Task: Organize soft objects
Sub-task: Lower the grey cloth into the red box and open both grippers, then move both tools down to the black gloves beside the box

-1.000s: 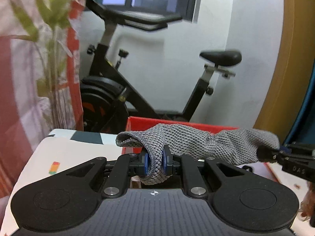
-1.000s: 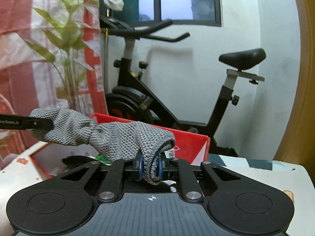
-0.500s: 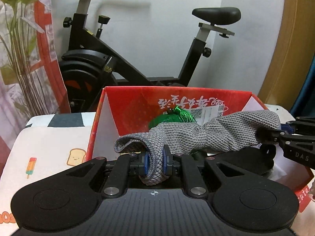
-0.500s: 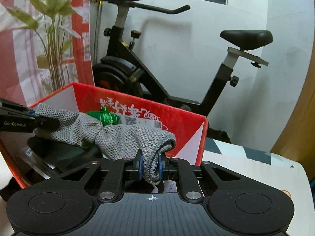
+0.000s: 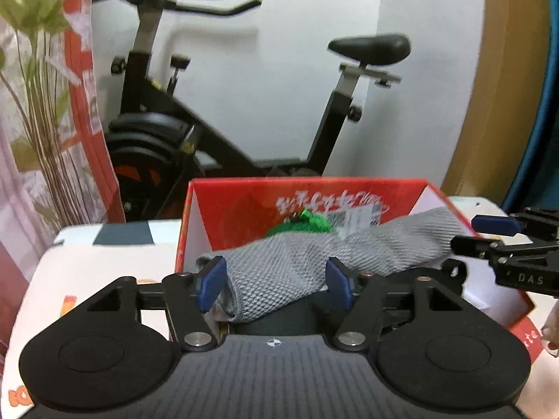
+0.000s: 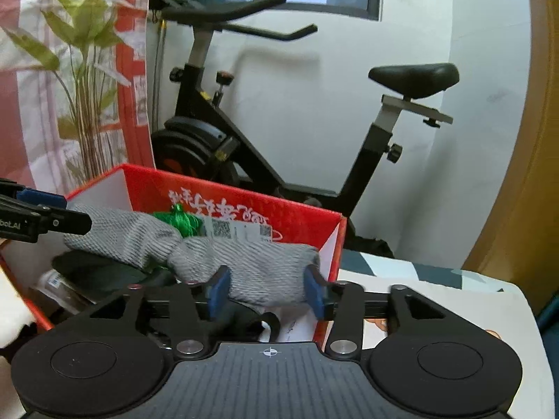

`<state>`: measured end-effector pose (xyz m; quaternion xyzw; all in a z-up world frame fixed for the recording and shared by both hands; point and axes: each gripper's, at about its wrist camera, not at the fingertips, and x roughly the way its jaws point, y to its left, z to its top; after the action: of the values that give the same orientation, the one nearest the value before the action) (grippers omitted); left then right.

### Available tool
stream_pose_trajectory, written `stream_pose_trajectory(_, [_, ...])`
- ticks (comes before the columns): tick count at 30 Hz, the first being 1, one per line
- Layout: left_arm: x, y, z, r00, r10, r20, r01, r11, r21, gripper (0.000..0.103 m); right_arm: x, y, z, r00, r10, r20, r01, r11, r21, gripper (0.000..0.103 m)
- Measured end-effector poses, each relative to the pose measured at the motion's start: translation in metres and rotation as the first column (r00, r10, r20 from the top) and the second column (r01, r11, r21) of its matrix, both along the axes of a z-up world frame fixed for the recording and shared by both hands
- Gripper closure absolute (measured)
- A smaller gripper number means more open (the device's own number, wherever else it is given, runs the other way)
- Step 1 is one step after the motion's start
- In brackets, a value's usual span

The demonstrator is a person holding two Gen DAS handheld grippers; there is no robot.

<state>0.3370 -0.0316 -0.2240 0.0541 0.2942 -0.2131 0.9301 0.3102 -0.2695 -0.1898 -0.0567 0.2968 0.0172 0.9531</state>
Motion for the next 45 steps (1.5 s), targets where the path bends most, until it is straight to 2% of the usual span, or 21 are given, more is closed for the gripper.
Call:
stream_pose_trajectory(6, [-0.035,-0.002,0.020,0.995,-0.005,0.101,0.005,1.000,-0.004,0.005,-0.027,0.000,0.017,0.998,-0.002,0.064,-0.001,0.999,0.033,0.025])
stream_pose_trajectory(8, [-0.047,-0.003,0.027,0.992,-0.011,0.126,0.012,1.000,-0.001,0.002,-0.040,0.000,0.024,0.994,-0.026,0.110,0.020,0.998,0.057,0.010])
stream_pose_trajectory(12, [-0.067,-0.001,0.034,0.988,0.019,0.156,-0.019,1.000,-0.004,0.000,-0.063,0.001,0.034,0.985,-0.044,0.165,0.025,0.993,0.118,0.000])
stream_pose_trajectory(15, [-0.082,0.003,0.037,0.986,0.045,0.163,-0.043,0.999,-0.017,0.000,-0.078,0.005,0.041,0.979,-0.042,0.198,0.015,0.991,0.137,0.000])
stream_pose_trajectory(19, [-0.110,0.012,0.043,0.969,0.097,0.228,-0.099,0.995,-0.003,0.000,-0.100,0.013,0.048,0.967,-0.045,0.251,0.014,0.992,0.125,0.000])
stream_pose_trajectory(23, [-0.133,0.025,0.048,0.961,0.133,0.243,-0.129,0.991,-0.034,0.000,-0.119,0.021,0.050,0.961,-0.050,0.272,0.018,0.993,0.119,0.000])
stream_pose_trajectory(27, [-0.156,0.040,0.044,0.937,0.205,0.282,-0.204,0.978,-0.033,0.000,-0.140,0.032,0.047,0.952,-0.036,0.305,0.009,0.996,0.089,0.000])
stream_pose_trajectory(32, [-0.172,0.063,0.033,0.933,0.277,0.229,-0.263,0.961,-0.091,0.000,-0.160,0.042,0.030,0.954,-0.023,0.298,-0.007,0.995,0.100,0.000])
stream_pose_trajectory(38, [-0.168,0.083,0.011,0.938,0.319,0.136,-0.307,0.946,-0.102,0.000,-0.165,0.048,-0.003,0.979,-0.022,0.205,-0.008,0.990,0.143,0.000])
stream_pose_trajectory(45, [-0.164,0.088,-0.019,0.944,0.320,0.074,-0.315,0.946,-0.079,0.000,-0.162,0.052,-0.039,0.992,-0.004,0.127,-0.016,0.988,0.155,0.000])
